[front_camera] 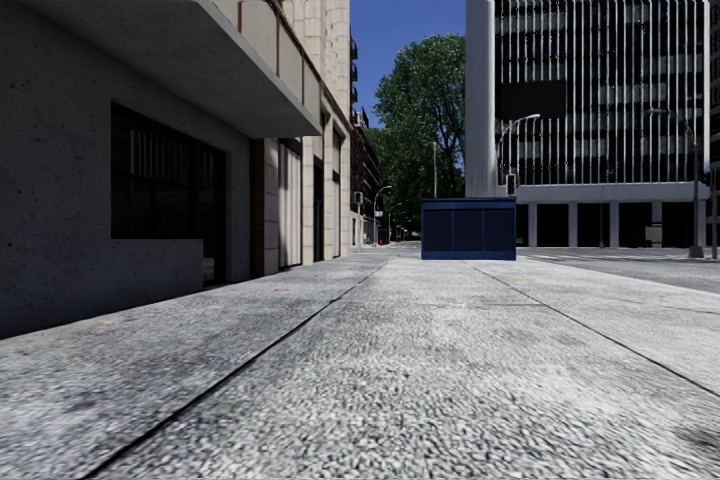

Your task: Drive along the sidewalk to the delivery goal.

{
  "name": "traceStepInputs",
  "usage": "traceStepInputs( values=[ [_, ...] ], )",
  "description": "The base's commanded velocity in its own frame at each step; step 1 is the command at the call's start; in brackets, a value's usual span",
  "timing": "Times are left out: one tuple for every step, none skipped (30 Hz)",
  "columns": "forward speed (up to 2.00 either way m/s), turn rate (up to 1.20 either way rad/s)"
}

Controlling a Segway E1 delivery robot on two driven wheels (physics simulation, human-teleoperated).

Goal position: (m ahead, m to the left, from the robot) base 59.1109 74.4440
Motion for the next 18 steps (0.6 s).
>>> traceStepInputs(
  values=[
    [2.0,0.0],
    [2.0,0.0],
    [2.0,0.0],
    [2.0,0.0],
    [2.0,0.0],
    [2.0,0.0],
    [2.0,0.0],
    [2.0,0.0],
    [2.0,0.0],
    [2.0,0.0],
    [2.0,0.0],
    [2.0,0.0],
    [2.0,0.0],
    [2.0,0.0],
    [2.0,0.0],
    [2.0,0.0],
    [2.0,0.0],
    [2.0,0.0]
  ],
)
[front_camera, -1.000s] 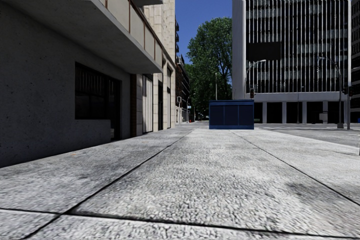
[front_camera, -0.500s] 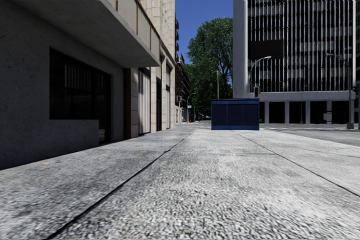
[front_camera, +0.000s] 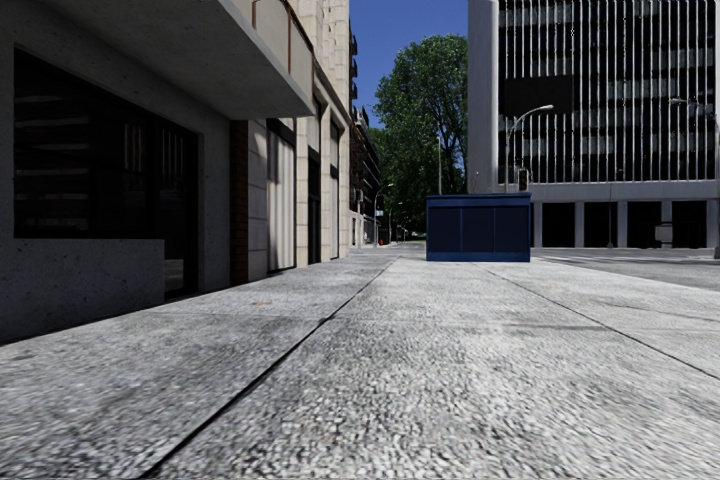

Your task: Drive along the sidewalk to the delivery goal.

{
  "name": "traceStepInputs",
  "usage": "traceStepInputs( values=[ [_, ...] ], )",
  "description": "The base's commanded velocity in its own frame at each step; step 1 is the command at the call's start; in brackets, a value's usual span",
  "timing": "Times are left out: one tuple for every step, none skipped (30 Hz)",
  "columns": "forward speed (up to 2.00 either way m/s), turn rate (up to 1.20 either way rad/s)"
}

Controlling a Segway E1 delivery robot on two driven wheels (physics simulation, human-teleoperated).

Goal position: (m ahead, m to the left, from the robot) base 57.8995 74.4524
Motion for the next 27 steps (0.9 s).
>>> traceStepInputs(
  values=[
    [2.0,0.0],
    [2.0,0.0],
    [2.0,0.0],
    [2.0,0.0],
    [2.0,0.0],
    [2.0,-0.02],
    [2.0,-0.04],
    [2.0,-0.05],
    [2.0,-0.05],
    [2.0,-0.05],
    [2.0,-0.05],
    [2.0,-0.05],
    [2.0,-0.05],
    [2.0,-0.06],
    [2.0,-0.06],
    [2.0,-0.1],
    [2.0,-0.1],
    [2.0,-0.11],
    [2.0,-0.11],
    [2.0,-0.11],
    [2.0,-0.11],
    [2.0,-0.11],
    [2.0,-0.15],
    [2.0,-0.15],
    [2.0,-0.18],
    [2.0,-0.2],
    [2.0,-0.21]
  ],
)
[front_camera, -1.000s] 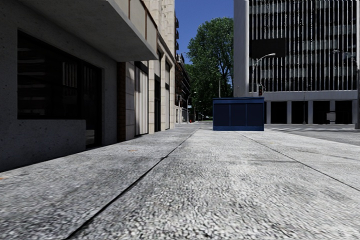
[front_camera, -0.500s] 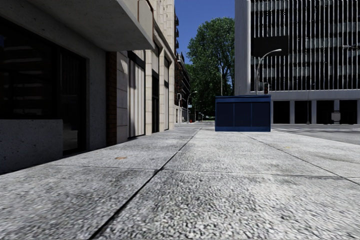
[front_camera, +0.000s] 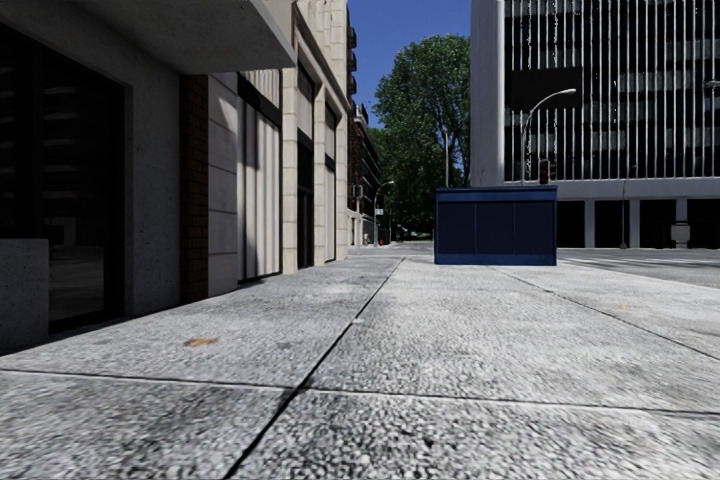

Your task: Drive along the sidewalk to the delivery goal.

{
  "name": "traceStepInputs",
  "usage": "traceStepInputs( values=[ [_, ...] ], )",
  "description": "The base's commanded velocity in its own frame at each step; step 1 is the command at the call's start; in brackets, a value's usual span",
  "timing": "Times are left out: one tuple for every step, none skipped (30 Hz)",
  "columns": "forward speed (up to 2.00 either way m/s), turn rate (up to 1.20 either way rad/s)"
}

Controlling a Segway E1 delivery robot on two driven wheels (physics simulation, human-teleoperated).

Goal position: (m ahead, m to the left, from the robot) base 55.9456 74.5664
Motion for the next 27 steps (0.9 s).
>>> traceStepInputs(
  values=[
    [2.0,-0.22],
    [2.0,-0.22],
    [2.0,-0.22],
    [2.0,-0.22],
    [2.0,-0.22],
    [2.0,-0.22],
    [2.0,-0.22],
    [2.0,-0.22],
    [2.0,-0.22],
    [2.0,-0.22],
    [2.0,-0.22],
    [2.0,-0.22],
    [2.0,-0.22],
    [2.0,-0.22],
    [2.0,-0.22],
    [2.0,-0.22],
    [2.0,-0.22],
    [2.0,-0.22],
    [2.0,-0.22],
    [2.0,-0.22],
    [2.0,-0.22],
    [2.0,-0.22],
    [2.0,-0.22],
    [2.0,-0.22],
    [2.0,-0.22],
    [2.0,-0.22],
    [2.0,-0.22]
  ],
)
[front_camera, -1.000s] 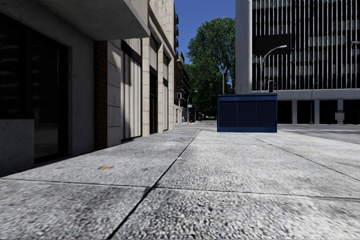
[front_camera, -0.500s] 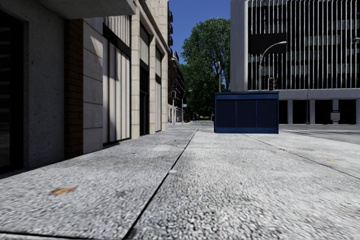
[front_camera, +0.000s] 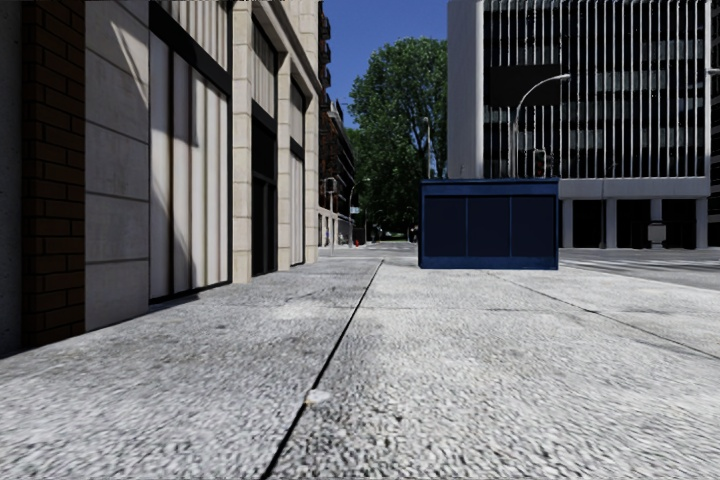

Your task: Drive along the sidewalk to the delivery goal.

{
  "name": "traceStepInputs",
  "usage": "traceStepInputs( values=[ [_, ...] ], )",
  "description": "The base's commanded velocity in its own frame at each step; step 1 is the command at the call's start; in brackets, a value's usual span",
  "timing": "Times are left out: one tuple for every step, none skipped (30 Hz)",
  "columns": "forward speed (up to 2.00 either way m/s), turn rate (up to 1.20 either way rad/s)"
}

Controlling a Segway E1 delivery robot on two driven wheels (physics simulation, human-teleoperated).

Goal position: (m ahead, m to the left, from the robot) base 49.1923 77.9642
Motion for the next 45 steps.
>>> traceStepInputs(
  values=[
    [2.0,0.0],
    [2.0,0.0],
    [2.0,0.0],
    [2.0,0.0],
    [2.0,0.0],
    [2.0,0.0],
    [2.0,0.0],
    [2.0,0.0],
    [2.0,0.0],
    [2.0,0.0],
    [2.0,0.0],
    [2.0,0.0],
    [2.0,0.0],
    [2.0,0.0],
    [2.0,0.0],
    [2.0,0.0],
    [2.0,0.0],
    [2.0,0.0],
    [2.0,0.0],
    [2.0,0.0],
    [2.0,0.0],
    [2.0,0.0],
    [2.0,0.0],
    [2.0,0.0],
    [2.0,0.0],
    [2.0,0.0],
    [2.0,0.0],
    [2.0,0.0],
    [2.0,0.0],
    [2.0,0.0],
    [2.0,0.0],
    [2.0,0.0],
    [2.0,0.0],
    [2.0,0.0],
    [2.0,0.0],
    [2.0,0.0],
    [2.0,0.0],
    [2.0,0.0],
    [2.0,0.0],
    [2.0,0.0],
    [2.0,0.0],
    [2.0,0.0],
    [2.0,0.0],
    [2.0,0.0],
    [2.0,0.0]
  ],
)
